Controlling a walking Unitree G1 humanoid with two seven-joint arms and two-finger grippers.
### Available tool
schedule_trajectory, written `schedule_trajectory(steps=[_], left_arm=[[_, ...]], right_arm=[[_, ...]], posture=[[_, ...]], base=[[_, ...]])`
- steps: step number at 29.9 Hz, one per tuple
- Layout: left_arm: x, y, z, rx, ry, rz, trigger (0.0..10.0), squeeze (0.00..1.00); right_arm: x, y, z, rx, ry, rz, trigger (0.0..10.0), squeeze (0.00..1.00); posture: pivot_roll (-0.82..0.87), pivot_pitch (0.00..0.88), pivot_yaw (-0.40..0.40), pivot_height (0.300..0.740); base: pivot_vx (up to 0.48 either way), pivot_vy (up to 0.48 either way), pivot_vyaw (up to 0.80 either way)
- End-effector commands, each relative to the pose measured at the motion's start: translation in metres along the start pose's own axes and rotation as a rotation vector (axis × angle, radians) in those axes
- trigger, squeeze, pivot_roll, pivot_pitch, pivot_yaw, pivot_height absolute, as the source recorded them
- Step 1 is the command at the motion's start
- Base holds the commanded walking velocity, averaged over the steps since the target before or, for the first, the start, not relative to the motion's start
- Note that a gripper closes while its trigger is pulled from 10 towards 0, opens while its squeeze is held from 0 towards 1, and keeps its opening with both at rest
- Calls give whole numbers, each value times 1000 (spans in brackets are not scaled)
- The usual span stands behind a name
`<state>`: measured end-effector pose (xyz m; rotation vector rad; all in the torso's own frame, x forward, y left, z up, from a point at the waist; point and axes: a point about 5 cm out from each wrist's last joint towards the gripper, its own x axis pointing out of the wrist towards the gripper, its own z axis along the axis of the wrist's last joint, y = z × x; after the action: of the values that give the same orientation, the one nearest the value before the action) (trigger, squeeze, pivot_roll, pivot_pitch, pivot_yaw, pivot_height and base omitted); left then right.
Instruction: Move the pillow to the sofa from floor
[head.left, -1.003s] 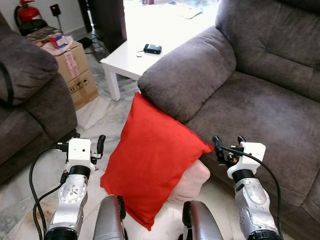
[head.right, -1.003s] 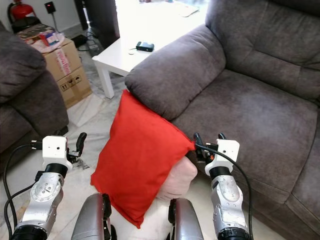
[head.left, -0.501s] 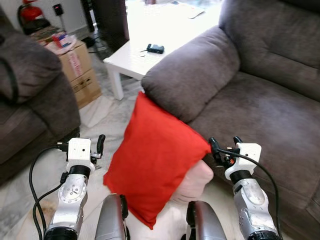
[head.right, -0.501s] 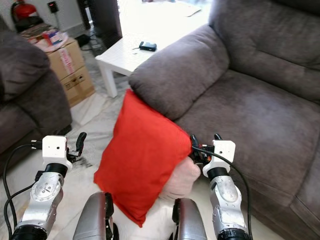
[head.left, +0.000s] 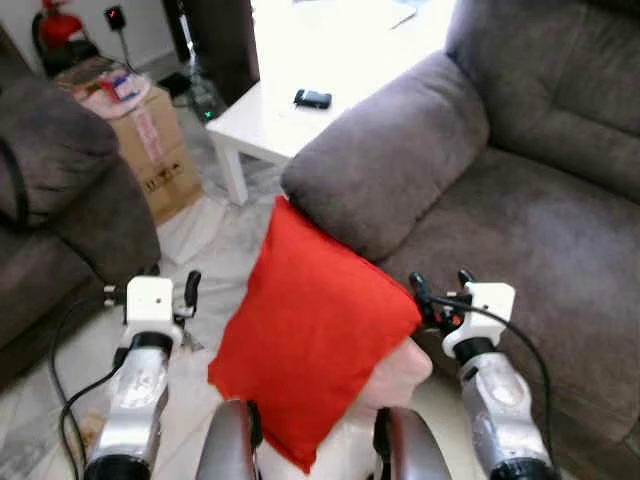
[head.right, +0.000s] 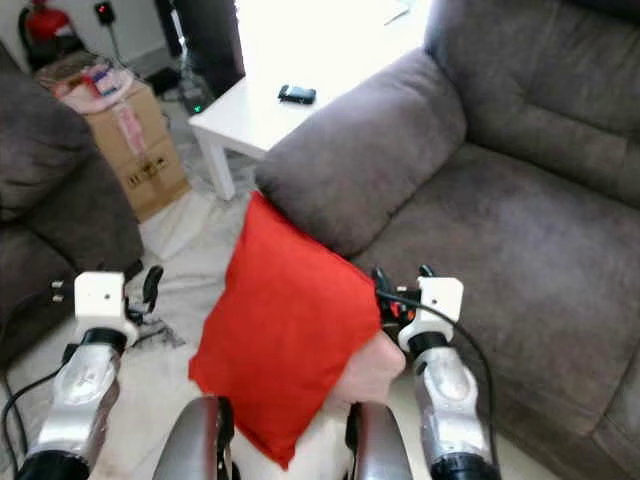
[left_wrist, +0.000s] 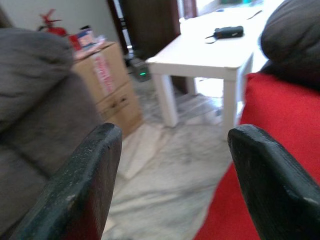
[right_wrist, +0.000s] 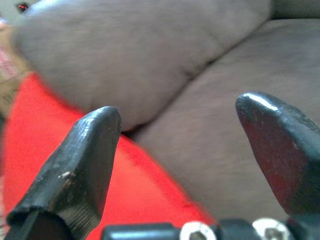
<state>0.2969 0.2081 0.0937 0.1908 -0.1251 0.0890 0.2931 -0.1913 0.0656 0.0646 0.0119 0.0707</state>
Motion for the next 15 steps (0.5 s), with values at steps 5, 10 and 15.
schedule_trajectory(steps=[5,10,15], left_arm=[[-3,3,-2,20,7,-17,10000,0],[-5,3,-5,25,28,-16,10000,0],[-11,5,-17,35,80,-14,10000,0]], right_arm=[[-1,5,-12,18,68,16,10000,0],[-7,3,-29,26,169,10,10000,0],[-11,-6,-44,94,265,-47,10000,0]], posture=[[53,171,-18,582],[54,173,-19,582],[58,175,-27,582]], base=[[0,0,0],[0,0,0],[0,0,0]])
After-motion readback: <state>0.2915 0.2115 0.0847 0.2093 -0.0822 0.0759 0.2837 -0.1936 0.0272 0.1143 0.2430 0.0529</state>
